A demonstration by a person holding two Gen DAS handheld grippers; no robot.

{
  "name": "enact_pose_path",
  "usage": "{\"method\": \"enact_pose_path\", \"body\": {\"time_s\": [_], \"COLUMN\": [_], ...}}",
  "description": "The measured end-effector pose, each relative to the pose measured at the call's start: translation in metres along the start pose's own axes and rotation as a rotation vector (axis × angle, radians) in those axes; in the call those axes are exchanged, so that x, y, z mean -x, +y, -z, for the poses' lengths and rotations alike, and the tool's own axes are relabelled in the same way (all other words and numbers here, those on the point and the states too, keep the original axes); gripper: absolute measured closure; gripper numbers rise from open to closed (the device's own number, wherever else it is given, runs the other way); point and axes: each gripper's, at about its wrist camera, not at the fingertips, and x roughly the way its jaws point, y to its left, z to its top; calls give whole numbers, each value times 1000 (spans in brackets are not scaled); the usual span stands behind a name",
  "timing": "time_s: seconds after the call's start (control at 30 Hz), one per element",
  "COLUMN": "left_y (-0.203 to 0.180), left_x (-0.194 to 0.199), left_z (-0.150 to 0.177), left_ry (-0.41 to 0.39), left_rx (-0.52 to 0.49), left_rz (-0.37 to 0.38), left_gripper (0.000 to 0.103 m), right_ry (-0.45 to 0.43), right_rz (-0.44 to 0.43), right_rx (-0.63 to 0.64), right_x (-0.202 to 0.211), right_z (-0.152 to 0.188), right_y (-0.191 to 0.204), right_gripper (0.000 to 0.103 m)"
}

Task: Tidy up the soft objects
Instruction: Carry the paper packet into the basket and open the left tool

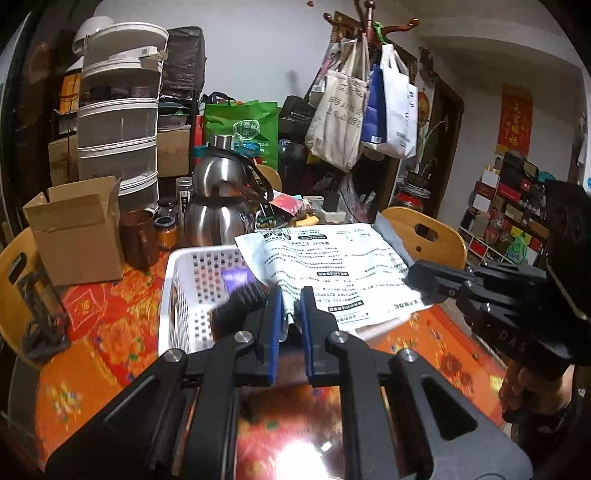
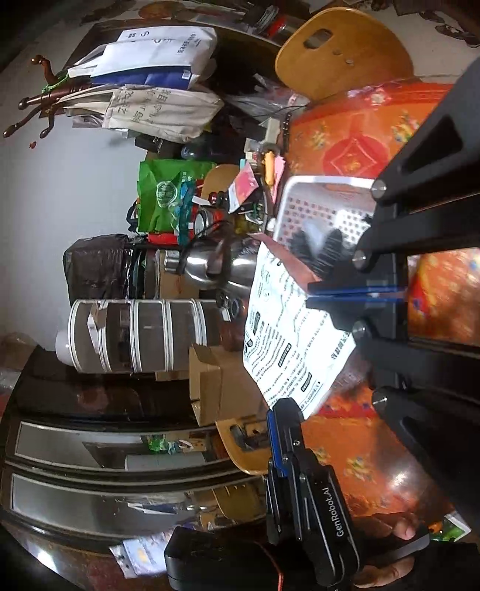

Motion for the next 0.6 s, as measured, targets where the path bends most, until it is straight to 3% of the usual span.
{"method": "enact_pose_path", "body": {"time_s": [0.23,0.33,0.43,0.6], "left_y": [16,22,29,32], "left_x": [-81,-116,-142,-167], "left_z": [-46,-53,-56,-58], "left_ry": [73,119,150,193], "left_rx": [-7,9,19,17], "left_rz": [-47,-58,-68,-81], "left_gripper": [94,94,102,101], "right_ry": [81,131,161,196], "right_rz": [30,39,37,28], "right_rx": [-20,-36,-32,-39], "right_x": [-67,-96,-115,-132], "right_z": [-28,-31,-31,-31], "right_y": [-35,-49,-57,-65], "right_gripper": [103,103,103,103]}}
